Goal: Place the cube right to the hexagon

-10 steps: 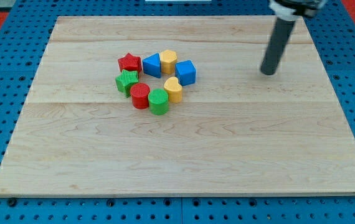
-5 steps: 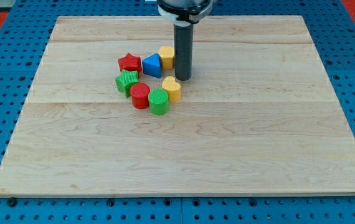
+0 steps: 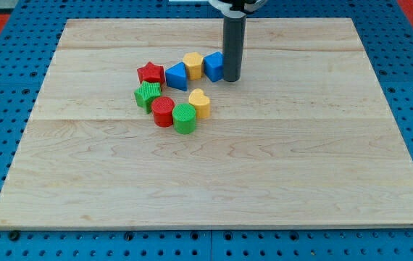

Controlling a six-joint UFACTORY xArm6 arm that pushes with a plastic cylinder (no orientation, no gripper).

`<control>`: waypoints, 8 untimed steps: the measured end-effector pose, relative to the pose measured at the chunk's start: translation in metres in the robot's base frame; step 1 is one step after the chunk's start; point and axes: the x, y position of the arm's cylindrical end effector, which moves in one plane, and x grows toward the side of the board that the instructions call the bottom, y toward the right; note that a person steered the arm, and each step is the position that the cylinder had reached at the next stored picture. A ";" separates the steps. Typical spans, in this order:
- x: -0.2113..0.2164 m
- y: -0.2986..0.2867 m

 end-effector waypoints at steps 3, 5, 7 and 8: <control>0.023 0.046; -0.018 0.035; -0.073 0.066; -0.077 0.079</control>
